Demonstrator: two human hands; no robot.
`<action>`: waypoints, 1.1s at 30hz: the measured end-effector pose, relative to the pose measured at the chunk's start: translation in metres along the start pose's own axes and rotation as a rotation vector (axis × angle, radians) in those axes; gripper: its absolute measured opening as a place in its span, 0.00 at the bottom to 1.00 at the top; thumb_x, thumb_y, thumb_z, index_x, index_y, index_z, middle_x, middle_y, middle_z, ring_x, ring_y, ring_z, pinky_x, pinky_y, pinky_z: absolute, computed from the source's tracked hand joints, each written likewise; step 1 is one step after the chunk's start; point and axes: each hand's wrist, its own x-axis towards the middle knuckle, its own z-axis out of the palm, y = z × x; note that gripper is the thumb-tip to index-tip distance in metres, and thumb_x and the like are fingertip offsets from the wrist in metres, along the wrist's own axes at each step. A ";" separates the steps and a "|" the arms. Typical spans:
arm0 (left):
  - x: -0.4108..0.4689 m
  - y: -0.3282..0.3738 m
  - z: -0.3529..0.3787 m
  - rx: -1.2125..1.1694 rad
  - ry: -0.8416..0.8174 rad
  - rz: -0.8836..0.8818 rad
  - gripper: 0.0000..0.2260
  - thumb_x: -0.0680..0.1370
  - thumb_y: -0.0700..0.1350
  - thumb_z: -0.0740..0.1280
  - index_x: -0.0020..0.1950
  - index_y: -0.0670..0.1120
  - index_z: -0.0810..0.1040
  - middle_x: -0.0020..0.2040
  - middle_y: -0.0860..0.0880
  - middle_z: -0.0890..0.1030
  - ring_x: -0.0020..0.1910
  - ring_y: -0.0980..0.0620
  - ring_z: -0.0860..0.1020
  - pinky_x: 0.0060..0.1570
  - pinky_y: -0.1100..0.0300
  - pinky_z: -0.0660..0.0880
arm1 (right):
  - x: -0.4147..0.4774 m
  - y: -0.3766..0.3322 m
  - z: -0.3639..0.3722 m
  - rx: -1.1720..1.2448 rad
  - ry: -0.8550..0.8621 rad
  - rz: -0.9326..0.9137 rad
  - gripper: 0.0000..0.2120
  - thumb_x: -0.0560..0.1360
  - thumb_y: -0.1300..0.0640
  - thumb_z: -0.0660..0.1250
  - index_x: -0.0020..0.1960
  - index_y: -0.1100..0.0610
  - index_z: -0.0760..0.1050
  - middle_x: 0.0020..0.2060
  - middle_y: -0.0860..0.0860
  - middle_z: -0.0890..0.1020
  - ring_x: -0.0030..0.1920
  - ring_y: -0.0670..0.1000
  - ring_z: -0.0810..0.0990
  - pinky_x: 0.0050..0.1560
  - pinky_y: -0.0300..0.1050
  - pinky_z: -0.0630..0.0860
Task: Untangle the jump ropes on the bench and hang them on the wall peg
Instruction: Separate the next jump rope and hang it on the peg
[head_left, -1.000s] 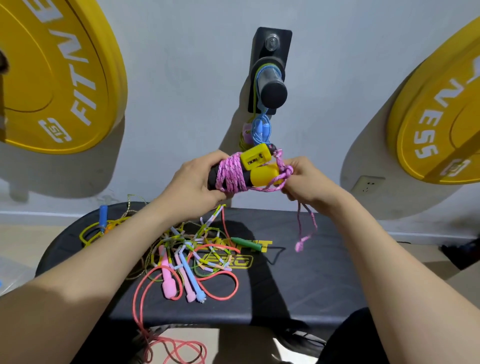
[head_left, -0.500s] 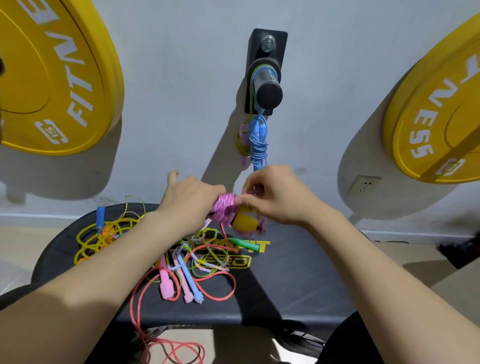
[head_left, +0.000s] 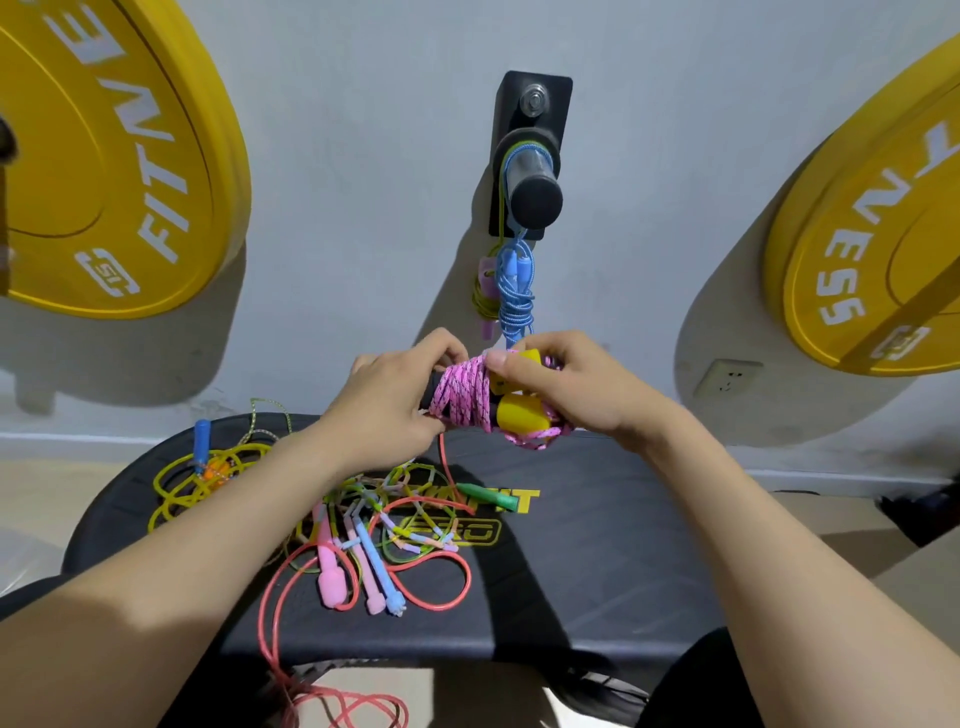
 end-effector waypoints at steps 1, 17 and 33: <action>-0.002 0.001 0.001 0.098 0.011 0.016 0.26 0.71 0.44 0.75 0.63 0.61 0.67 0.52 0.60 0.82 0.52 0.51 0.80 0.60 0.46 0.69 | -0.001 0.001 0.002 -0.021 0.008 -0.003 0.23 0.81 0.43 0.71 0.40 0.61 0.78 0.30 0.53 0.77 0.31 0.49 0.75 0.31 0.38 0.70; -0.004 0.020 0.006 0.057 0.225 0.041 0.24 0.77 0.70 0.64 0.70 0.63 0.68 0.54 0.58 0.80 0.49 0.51 0.79 0.45 0.52 0.75 | 0.010 -0.003 -0.015 0.168 0.223 0.122 0.10 0.80 0.59 0.65 0.40 0.54 0.79 0.28 0.48 0.72 0.28 0.48 0.64 0.26 0.38 0.59; 0.007 0.013 0.006 -0.572 0.050 -0.325 0.40 0.75 0.72 0.62 0.53 0.32 0.78 0.41 0.34 0.79 0.40 0.48 0.76 0.46 0.51 0.70 | 0.007 0.005 -0.008 0.281 0.182 -0.147 0.11 0.84 0.61 0.66 0.50 0.55 0.87 0.39 0.54 0.86 0.36 0.47 0.82 0.38 0.38 0.76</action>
